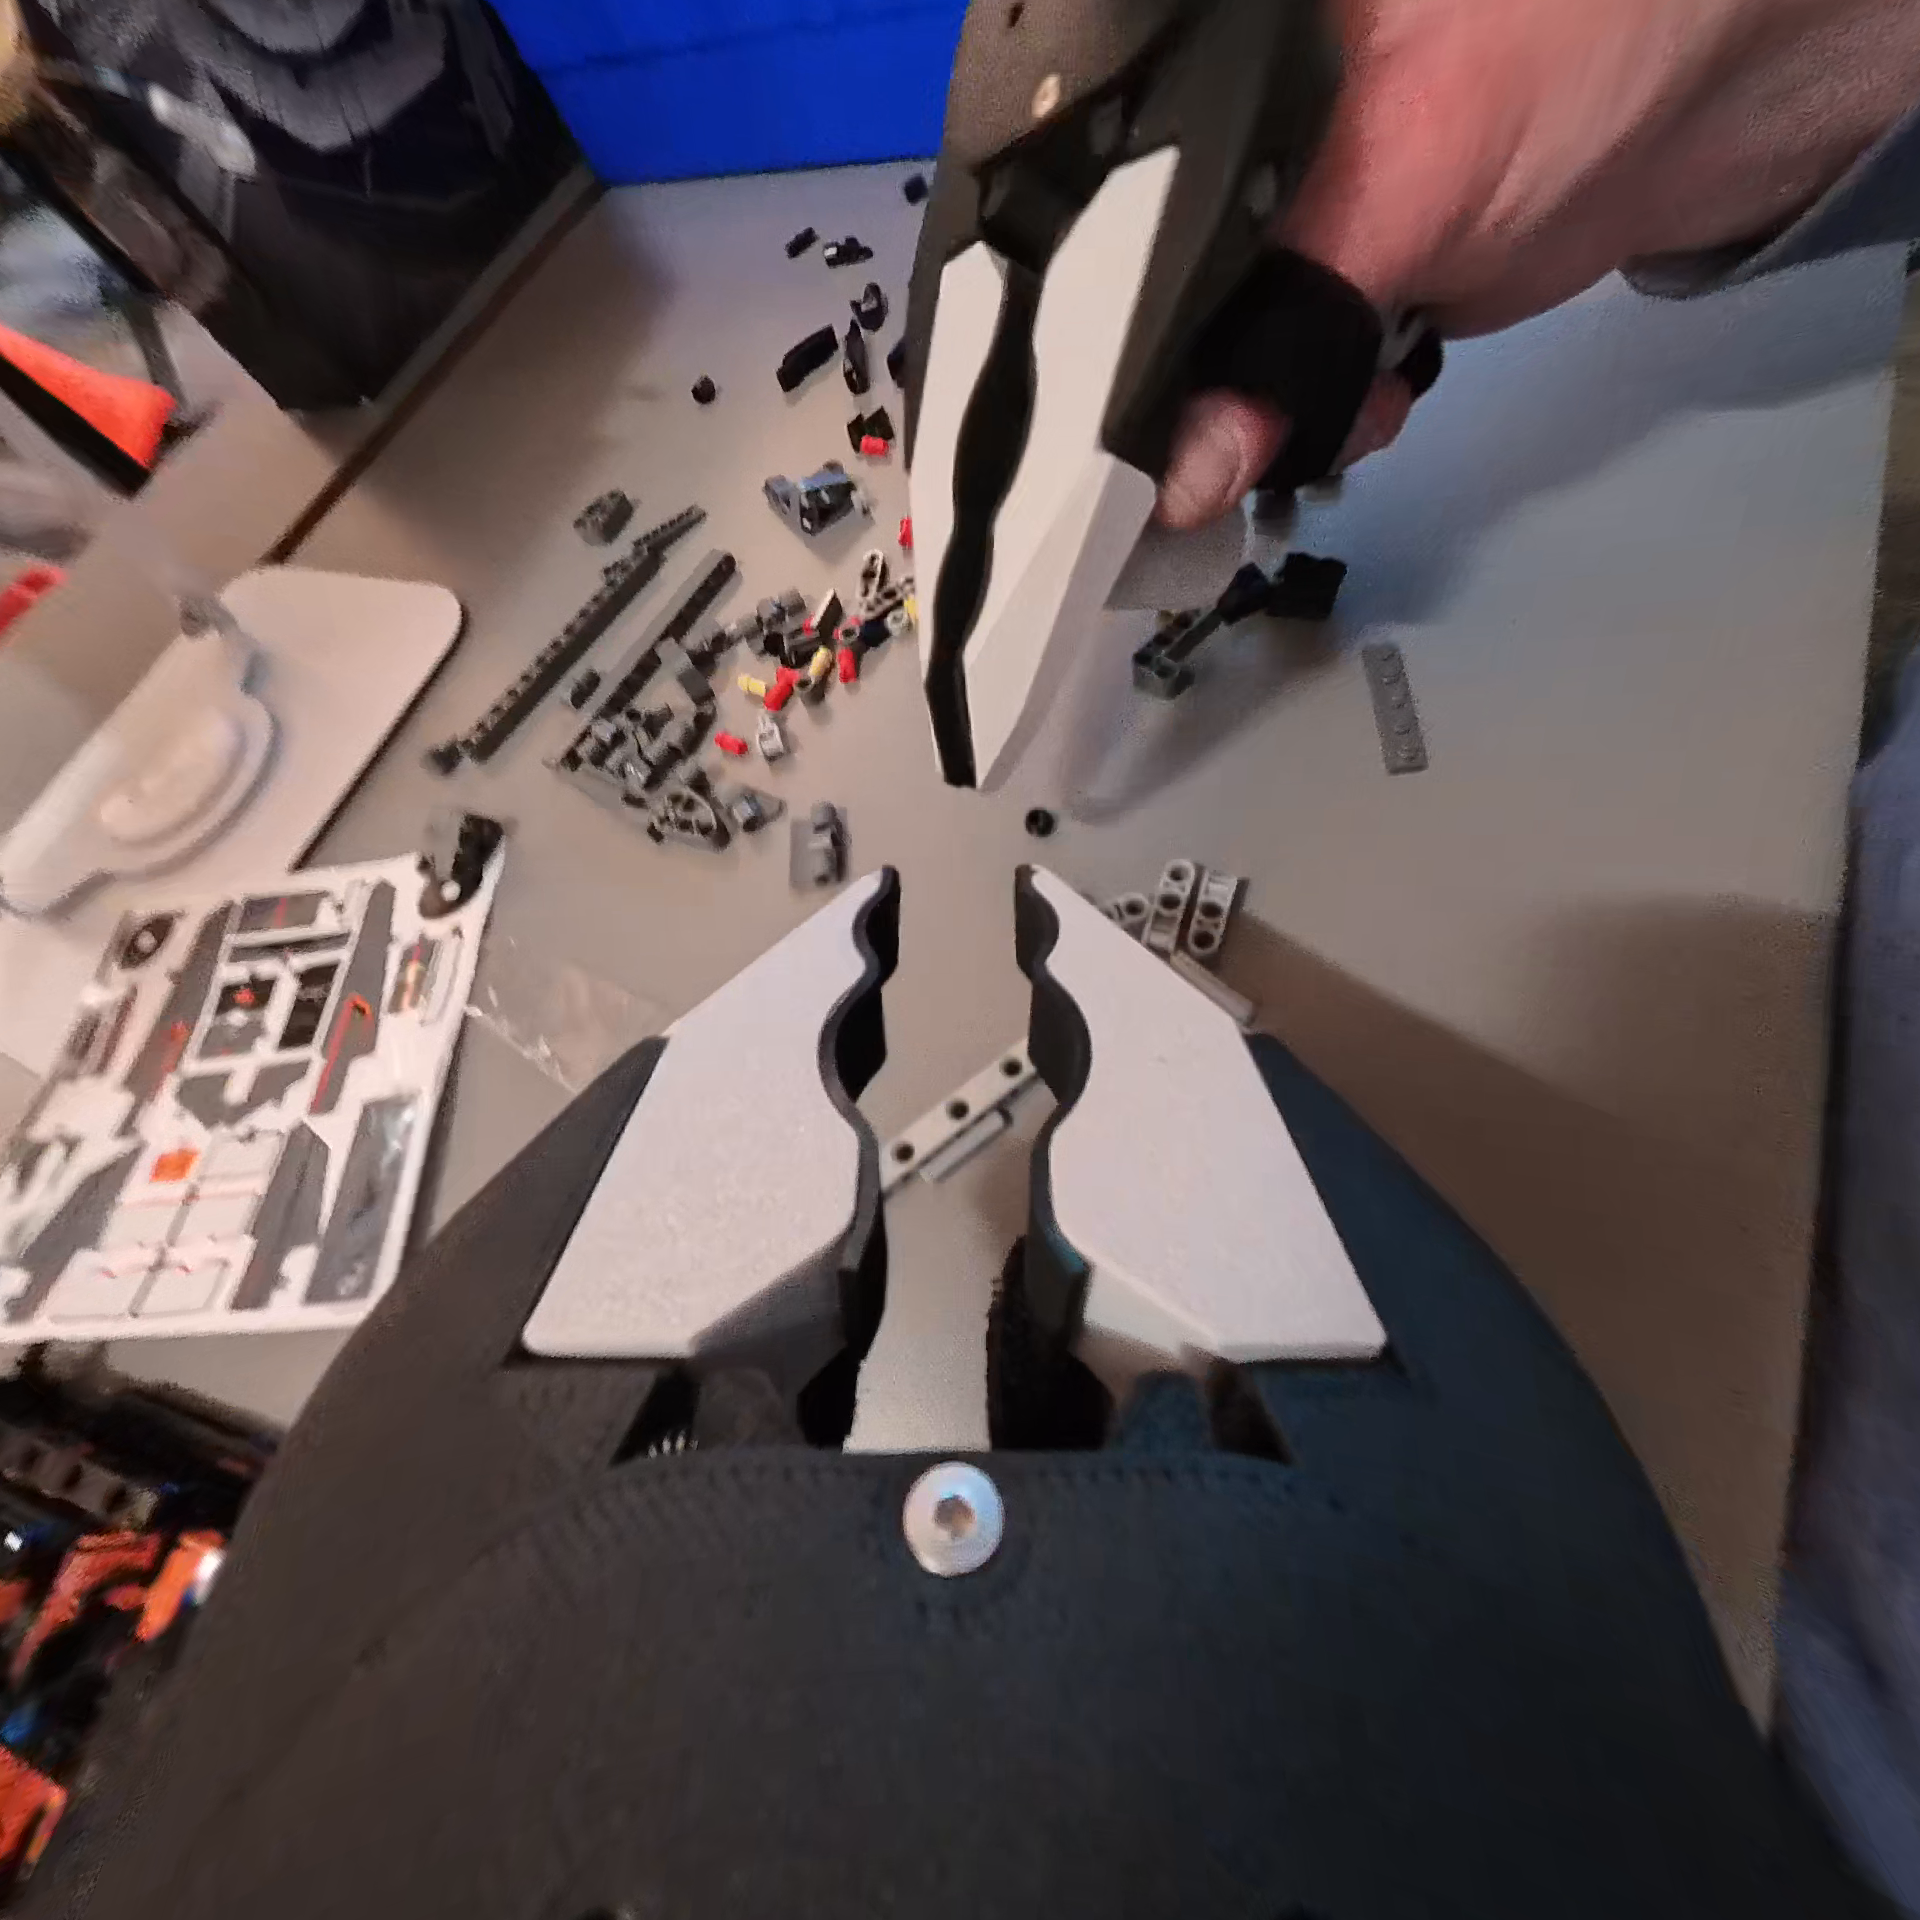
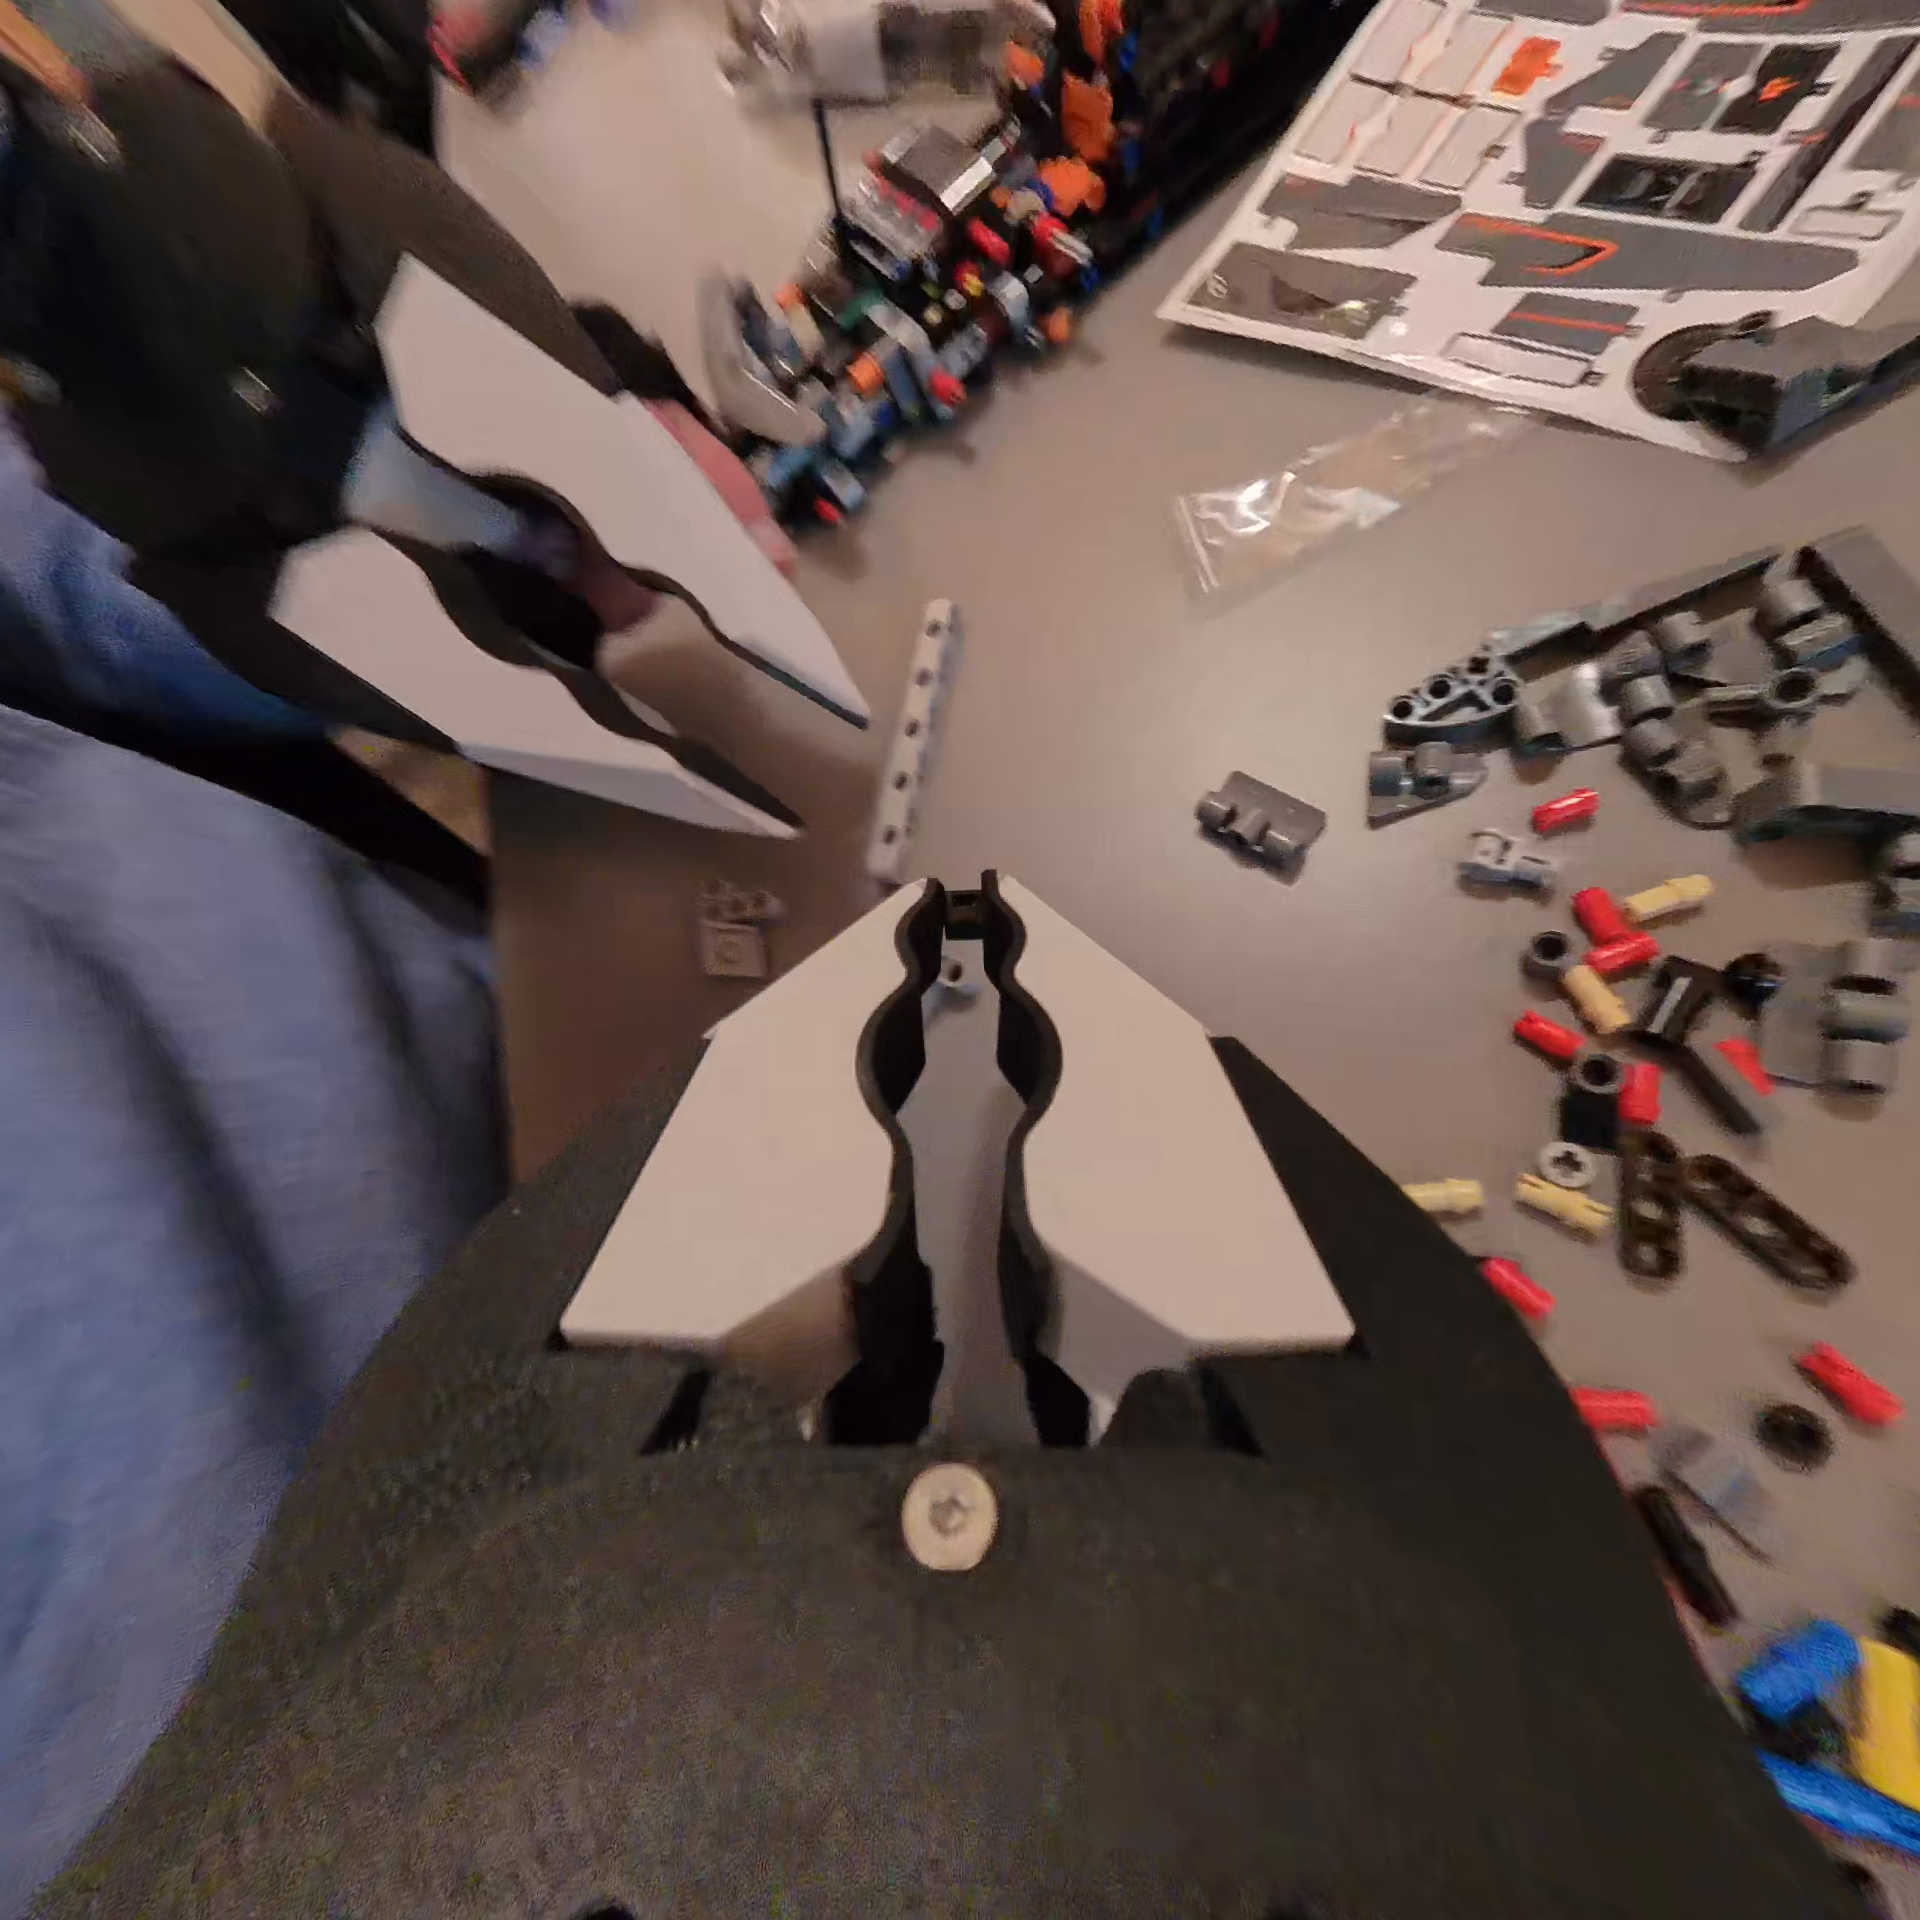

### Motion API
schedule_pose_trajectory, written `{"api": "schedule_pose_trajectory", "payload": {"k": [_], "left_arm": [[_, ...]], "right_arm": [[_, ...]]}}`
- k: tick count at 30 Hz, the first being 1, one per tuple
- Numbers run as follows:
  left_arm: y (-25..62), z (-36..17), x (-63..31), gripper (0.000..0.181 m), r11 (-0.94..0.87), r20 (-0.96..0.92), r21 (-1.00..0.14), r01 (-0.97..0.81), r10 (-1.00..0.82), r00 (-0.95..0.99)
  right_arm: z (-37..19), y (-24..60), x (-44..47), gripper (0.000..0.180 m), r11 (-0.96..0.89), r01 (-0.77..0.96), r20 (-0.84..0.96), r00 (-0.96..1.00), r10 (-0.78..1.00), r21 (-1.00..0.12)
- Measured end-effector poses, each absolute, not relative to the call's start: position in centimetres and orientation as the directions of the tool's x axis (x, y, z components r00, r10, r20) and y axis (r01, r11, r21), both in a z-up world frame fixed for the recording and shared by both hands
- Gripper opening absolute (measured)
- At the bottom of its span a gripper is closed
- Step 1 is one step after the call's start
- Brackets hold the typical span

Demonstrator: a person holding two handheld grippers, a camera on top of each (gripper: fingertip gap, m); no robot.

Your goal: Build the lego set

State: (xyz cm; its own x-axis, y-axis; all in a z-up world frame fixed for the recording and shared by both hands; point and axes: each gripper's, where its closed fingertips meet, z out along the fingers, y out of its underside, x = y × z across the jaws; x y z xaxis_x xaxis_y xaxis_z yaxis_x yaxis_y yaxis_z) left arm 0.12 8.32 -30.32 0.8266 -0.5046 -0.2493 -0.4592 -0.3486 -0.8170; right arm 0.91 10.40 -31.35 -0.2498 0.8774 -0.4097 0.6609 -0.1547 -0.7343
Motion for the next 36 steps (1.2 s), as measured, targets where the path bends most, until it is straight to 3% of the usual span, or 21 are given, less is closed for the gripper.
{"api": "schedule_pose_trajectory", "payload": {"k": [1, 10, 17, 36], "left_arm": [[8.6, -30.1, 0.5, 0.021, -0.323, -0.281, -0.813, -0.485, -0.512, 0.812], [10.4, -28.7, 2.3, 0.019, -0.146, -0.529, -0.738, -0.658, -0.479, 0.700], [10.6, -28.2, 2.7, 0.007, -0.122, -0.538, -0.744, -0.657, -0.476, 0.696], [11.6, -24.6, 1.5, 0.002, -0.100, -0.452, -0.849, -0.520, -0.374, 0.810]], "right_arm": [[-30.8, 10.3, 1.0, 0.003, -0.204, 0.652, -0.466, -0.257, 0.846, -0.730], [-28.6, 9.6, 1.6, 0.004, -0.413, 0.618, -0.694, -0.319, 0.645, -0.669], [-27.8, 10.0, 1.7, 0.004, -0.489, 0.598, -0.752, -0.331, 0.571, -0.635], [-24.3, 11.1, 0.4, 0.006, -0.722, 0.420, -0.833, -0.338, 0.437, -0.549]]}}
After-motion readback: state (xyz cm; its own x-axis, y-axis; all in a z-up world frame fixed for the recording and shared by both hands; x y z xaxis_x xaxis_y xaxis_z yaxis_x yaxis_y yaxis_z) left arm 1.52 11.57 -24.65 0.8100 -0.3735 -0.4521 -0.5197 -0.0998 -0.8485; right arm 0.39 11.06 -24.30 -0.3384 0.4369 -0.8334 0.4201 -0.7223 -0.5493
